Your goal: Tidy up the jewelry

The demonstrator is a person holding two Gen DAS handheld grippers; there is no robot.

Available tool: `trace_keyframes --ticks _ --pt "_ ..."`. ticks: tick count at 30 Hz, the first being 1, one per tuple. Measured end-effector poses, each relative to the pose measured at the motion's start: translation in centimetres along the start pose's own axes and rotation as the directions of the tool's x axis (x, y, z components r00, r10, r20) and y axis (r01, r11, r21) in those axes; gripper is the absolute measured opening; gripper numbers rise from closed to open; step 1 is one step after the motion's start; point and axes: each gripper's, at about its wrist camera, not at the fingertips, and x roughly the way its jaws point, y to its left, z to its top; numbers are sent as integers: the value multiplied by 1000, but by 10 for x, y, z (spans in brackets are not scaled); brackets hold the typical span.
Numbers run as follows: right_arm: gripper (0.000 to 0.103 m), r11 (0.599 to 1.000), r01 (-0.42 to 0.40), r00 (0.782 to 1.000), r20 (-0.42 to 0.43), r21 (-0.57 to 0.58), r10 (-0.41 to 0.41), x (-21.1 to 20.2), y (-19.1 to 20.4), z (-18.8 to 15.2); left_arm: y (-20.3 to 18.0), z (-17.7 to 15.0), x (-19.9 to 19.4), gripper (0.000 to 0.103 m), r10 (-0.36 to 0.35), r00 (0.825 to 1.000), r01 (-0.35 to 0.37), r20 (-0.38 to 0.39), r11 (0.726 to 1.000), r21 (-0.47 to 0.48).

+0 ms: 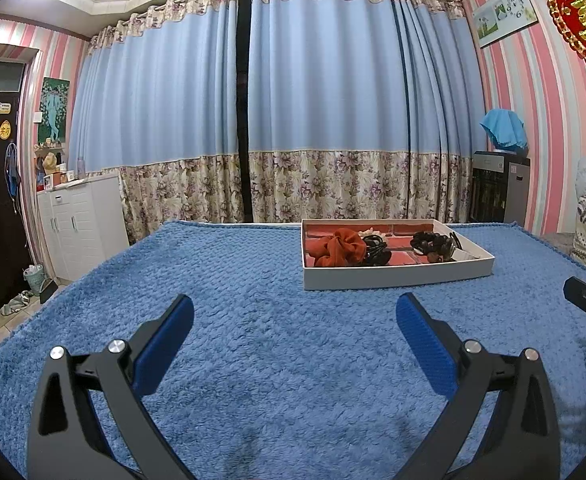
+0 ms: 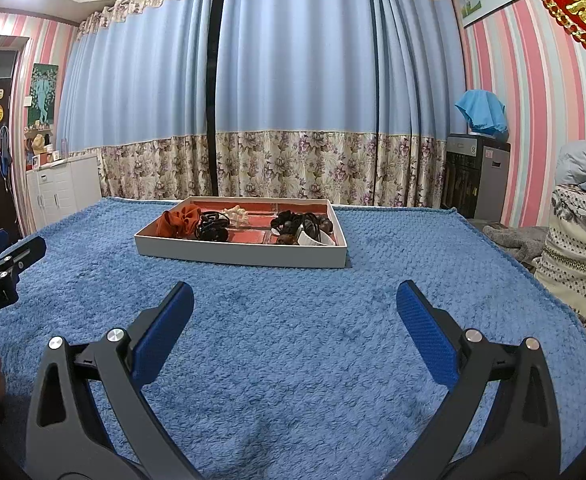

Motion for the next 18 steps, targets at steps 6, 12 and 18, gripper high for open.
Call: trace_keyframes --ticks 6,12,18 --pt "98 1000 0 1000 4 7 0 -1 0 0 0 0 -1 99 0 1000 0 0 1000 1" --pt "98 1000 0 1000 4 7 0 -1 0 0 -1 -1 0 99 0 1000 0 0 1000 2" --pt "98 1000 1 1000 4 8 -1 -1 0 1 0 -1 -1 99 0 1000 0 0 1000 2"
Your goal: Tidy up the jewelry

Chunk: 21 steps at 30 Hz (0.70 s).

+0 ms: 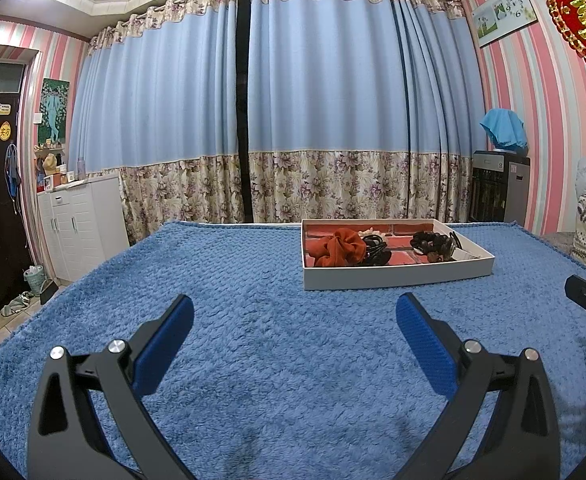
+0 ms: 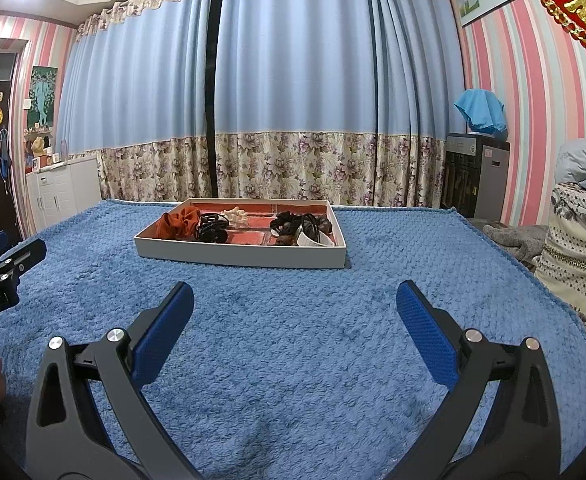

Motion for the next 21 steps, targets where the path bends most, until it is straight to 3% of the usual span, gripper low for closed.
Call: trace_keyframes --ticks 21 --pt "98 1000 2 1000 2 1 -2 0 0 0 -2 0 2 99 0 1000 0 -5 1000 17"
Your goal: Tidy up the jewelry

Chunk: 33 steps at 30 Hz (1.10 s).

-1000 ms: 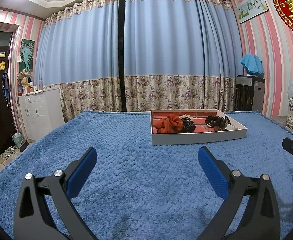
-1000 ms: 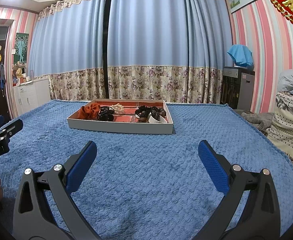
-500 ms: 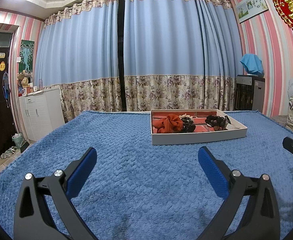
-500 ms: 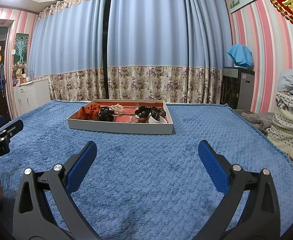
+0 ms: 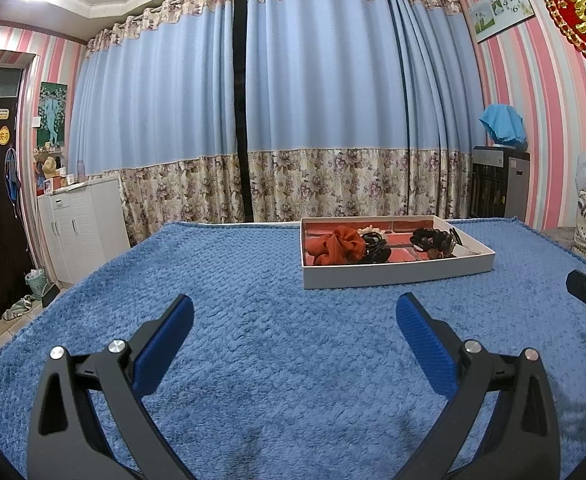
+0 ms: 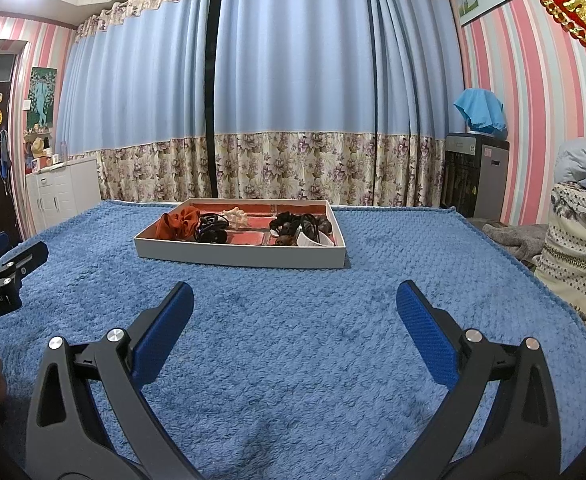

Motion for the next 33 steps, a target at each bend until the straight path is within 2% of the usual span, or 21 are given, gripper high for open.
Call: trace_keyframes --ticks 33 --pt "98 1000 2 1000 0 4 -2 3 1 -1 1 0 2 99 -2 1000 2 -5 1000 5"
